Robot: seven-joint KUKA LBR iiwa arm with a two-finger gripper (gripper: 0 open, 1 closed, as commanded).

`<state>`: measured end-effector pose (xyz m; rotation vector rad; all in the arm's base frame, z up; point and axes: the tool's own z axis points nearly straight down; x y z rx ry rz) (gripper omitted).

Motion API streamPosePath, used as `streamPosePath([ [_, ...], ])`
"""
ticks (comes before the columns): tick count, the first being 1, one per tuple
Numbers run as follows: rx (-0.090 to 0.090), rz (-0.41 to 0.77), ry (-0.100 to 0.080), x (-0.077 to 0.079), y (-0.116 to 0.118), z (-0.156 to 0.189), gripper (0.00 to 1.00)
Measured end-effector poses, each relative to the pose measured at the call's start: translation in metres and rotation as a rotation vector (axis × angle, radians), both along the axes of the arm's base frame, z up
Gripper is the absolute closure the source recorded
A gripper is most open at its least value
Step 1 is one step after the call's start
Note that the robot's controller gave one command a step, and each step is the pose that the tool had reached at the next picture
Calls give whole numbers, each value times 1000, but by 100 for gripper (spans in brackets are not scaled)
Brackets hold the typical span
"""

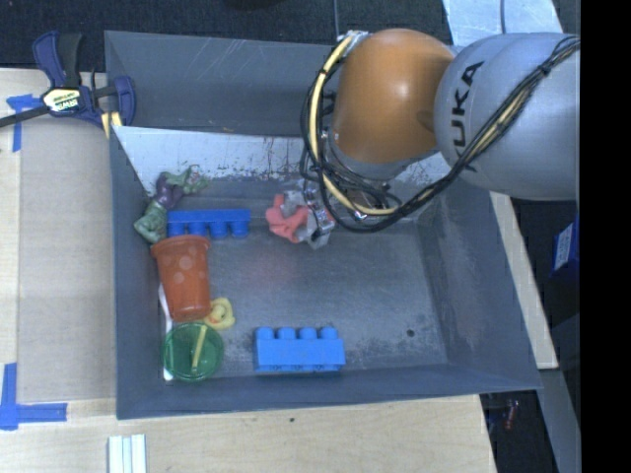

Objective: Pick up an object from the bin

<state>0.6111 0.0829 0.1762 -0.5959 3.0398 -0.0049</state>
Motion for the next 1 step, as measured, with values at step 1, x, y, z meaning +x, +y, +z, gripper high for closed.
streamPosePath([
  [1,-12,283,-12,-4,-34,-2,100],
])
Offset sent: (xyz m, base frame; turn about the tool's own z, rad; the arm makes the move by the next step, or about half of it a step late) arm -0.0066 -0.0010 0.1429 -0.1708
